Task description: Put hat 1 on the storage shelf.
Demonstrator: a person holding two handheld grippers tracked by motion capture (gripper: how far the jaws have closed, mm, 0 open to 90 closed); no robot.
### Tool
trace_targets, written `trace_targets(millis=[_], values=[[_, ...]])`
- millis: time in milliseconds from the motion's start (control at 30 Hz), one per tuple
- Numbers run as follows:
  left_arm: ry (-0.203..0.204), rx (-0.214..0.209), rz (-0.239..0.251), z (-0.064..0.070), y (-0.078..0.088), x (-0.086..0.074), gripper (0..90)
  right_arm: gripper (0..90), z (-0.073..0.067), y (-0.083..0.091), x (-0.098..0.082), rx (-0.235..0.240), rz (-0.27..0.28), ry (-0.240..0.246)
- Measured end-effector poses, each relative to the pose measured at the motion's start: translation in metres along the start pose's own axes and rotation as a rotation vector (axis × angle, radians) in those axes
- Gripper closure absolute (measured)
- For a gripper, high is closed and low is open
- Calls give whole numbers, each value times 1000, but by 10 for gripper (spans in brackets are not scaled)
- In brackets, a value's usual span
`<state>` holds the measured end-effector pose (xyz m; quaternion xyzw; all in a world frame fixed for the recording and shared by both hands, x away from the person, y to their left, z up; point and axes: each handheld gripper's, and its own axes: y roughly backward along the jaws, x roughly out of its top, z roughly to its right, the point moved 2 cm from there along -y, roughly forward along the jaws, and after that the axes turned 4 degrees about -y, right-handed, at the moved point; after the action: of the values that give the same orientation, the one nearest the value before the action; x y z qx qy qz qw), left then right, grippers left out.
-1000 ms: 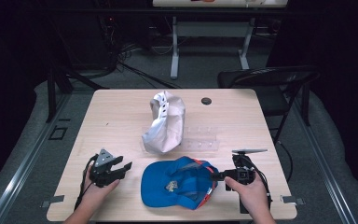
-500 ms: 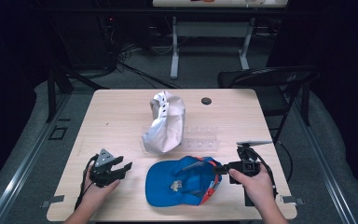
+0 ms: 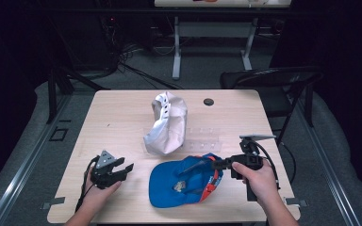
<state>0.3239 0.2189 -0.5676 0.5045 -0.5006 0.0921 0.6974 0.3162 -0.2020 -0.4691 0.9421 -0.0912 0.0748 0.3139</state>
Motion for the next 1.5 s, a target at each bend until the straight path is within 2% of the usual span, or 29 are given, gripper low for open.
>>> trace_targets(millis=[67,167,333,500,533,633,667,733,800,833,967,1100,1433,1467,1500], values=[[-1,0,-1,0,0,0,523,785,-3,1,1,15,9,-15],[-1,3,-5,0,0,0,522,785,-8,2,4,62,3,-26],[2,6,-2,0,0,0,522,785,-17,5,8,113,-4,-25],[-1,11,-6,0,0,0,525,785,-25,8,12,138,-2,-32],[-1,13,-7,-1,1,0,525,785,-31,10,14,156,-7,-24],[-3,17,-4,-1,1,0,525,785,-35,12,15,161,-6,-22],[6,18,-1,-1,1,0,524,785,-41,14,17,193,-2,-24],[5,17,0,-1,1,0,524,785,-47,15,19,215,-2,-21],[1,15,0,-1,1,0,523,785,-49,16,19,217,-8,-14],[2,15,3,0,1,0,523,785,-56,17,21,223,-5,-10],[1,14,3,0,1,0,523,786,-65,20,25,234,-10,0],[1,14,3,-1,1,0,523,785,-72,25,28,225,-3,2],[3,14,4,-1,2,0,523,786,-79,47,37,205,48,-1],[3,14,4,-1,2,0,523,786,-80,53,39,198,67,-8],[3,14,3,-1,2,0,523,786,-79,55,40,209,61,-35]])
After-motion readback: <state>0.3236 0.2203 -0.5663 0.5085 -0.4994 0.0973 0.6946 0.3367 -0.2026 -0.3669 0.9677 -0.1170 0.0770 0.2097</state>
